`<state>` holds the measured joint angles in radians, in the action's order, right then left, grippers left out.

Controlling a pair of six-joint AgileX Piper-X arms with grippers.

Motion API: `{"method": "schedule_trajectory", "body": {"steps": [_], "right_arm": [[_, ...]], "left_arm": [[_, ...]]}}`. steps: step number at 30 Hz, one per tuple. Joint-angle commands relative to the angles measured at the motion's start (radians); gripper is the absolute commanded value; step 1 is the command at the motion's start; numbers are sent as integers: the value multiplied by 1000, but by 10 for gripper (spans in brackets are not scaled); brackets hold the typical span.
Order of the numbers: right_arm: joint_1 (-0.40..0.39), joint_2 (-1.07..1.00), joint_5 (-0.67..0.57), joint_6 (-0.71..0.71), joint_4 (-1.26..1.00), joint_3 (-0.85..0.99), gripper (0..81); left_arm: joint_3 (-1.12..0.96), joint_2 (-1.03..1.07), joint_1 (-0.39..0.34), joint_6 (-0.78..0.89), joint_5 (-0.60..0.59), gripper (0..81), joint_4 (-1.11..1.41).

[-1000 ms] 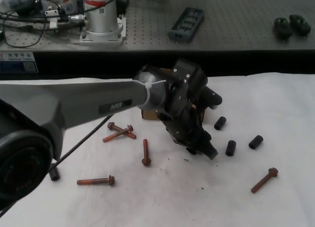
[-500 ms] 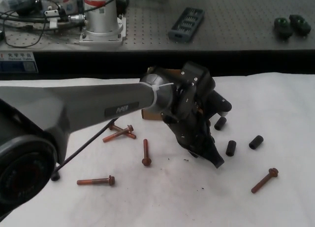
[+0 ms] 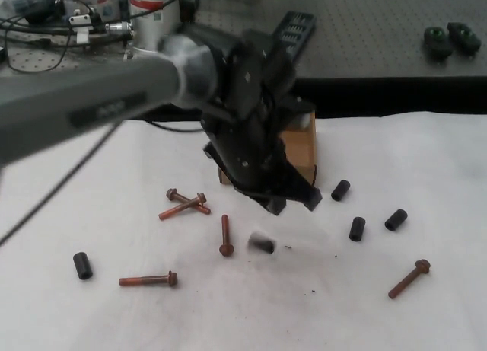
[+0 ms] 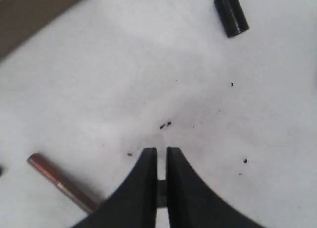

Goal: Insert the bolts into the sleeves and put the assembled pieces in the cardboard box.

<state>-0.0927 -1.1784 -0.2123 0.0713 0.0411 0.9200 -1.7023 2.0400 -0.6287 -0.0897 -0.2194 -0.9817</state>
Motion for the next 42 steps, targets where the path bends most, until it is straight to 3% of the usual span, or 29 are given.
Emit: {"method": "schedule_trajectory", "body": {"steps": [1, 7, 11, 18, 21, 26, 28, 34, 37, 42], "right_arm": [[-20, 46, 3, -12, 6, 2, 71], [-66, 103, 54, -12, 33, 2, 71], [-73, 100, 60, -12, 101, 2, 71], [-73, 99, 90, -12, 114, 0, 71], [-73, 99, 90, -12, 116, 0, 71], [-73, 99, 90, -12, 72, 0, 71], [-73, 99, 90, -12, 55, 0, 71], [-73, 81, 90, -19, 7, 0, 71], [-73, 64, 90, -28, 5, 0, 71], [-73, 37, 90, -71, -3, 0, 71]], "left_arm": [[30, -101, -3, -23, 6, 7, -56], [124, -258, 19, -48, 24, 7, -161], [204, -349, 40, -75, 159, 7, -231], [350, -392, 50, -37, 115, 6, -91], [413, -391, 50, -31, 38, 98, 34], [496, -391, 50, 62, -63, 477, 226], [528, -391, 50, 96, -62, 533, 285], [649, -391, 47, 162, -62, 340, 458], [698, -391, 47, 236, -60, 331, 553], [775, -391, 47, 294, -34, 385, 730]]}}
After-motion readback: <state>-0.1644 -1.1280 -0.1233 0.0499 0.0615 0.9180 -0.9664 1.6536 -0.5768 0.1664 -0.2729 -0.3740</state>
